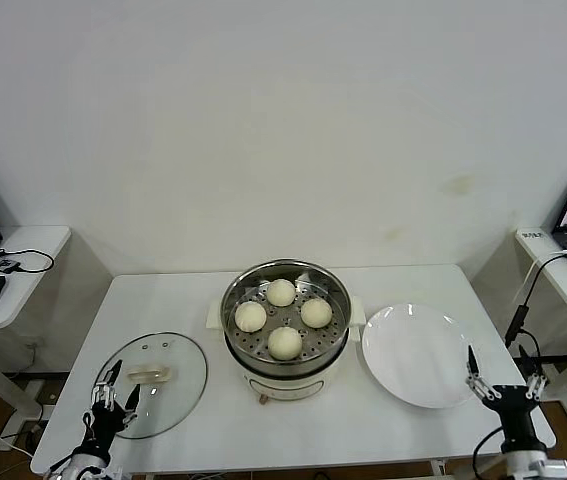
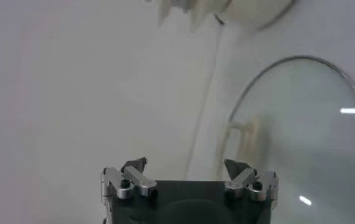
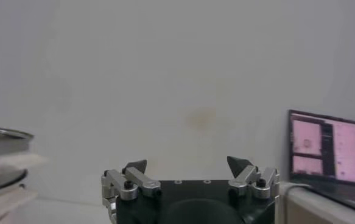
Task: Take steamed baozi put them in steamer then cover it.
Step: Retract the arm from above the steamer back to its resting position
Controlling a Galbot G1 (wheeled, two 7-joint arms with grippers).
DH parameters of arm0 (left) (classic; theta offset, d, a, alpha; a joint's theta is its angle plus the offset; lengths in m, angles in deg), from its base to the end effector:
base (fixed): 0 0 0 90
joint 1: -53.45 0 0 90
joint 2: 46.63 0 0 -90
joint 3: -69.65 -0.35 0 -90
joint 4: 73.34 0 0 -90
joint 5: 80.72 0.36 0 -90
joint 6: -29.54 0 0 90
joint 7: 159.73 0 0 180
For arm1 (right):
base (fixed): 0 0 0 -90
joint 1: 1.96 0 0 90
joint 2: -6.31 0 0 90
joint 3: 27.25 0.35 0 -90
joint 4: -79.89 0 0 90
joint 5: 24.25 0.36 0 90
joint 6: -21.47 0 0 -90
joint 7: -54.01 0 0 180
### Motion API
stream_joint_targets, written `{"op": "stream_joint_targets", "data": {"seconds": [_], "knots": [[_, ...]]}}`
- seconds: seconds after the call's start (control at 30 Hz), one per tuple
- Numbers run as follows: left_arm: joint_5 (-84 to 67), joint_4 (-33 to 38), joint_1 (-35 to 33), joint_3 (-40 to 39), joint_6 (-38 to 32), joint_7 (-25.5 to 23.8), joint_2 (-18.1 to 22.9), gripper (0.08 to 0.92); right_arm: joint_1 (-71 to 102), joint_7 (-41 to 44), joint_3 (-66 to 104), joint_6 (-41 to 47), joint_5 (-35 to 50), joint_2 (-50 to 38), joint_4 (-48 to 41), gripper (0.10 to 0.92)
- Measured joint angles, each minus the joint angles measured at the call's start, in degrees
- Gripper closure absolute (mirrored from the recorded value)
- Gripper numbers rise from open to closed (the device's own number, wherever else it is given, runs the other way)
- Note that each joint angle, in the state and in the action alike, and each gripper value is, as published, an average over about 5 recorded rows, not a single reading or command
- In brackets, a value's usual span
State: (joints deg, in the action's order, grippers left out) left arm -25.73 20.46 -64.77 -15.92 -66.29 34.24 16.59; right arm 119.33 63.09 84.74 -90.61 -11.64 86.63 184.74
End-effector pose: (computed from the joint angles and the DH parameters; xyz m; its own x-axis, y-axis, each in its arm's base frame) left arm 0.1838 0.1717 -0.4149 -0.9895 0.0265 0.1423 0.1446 0.1495 0.9781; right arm 0.1552 -0.1718 -0.3660 -0.9797 0.1183 -0.1618 0.1423 0.9791 -0.1455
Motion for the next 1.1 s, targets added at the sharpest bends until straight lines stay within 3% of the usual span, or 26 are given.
{"op": "stream_joint_targets", "data": {"seconds": [0.83,1.1], "knots": [[6.1,-8.4,11.9,-5.1,2.3,-3.3,-1.7,0.186,2.5,0.7,2.8,-2.1,-1.8,3.6,-2.7,0.203],[6.4,-9.3,12.6,-5.5,2.3,-3.7,-1.5,0.390,2.1,0.8,2.2,-2.1,-2.2,3.7,-3.5,0.202]]}}
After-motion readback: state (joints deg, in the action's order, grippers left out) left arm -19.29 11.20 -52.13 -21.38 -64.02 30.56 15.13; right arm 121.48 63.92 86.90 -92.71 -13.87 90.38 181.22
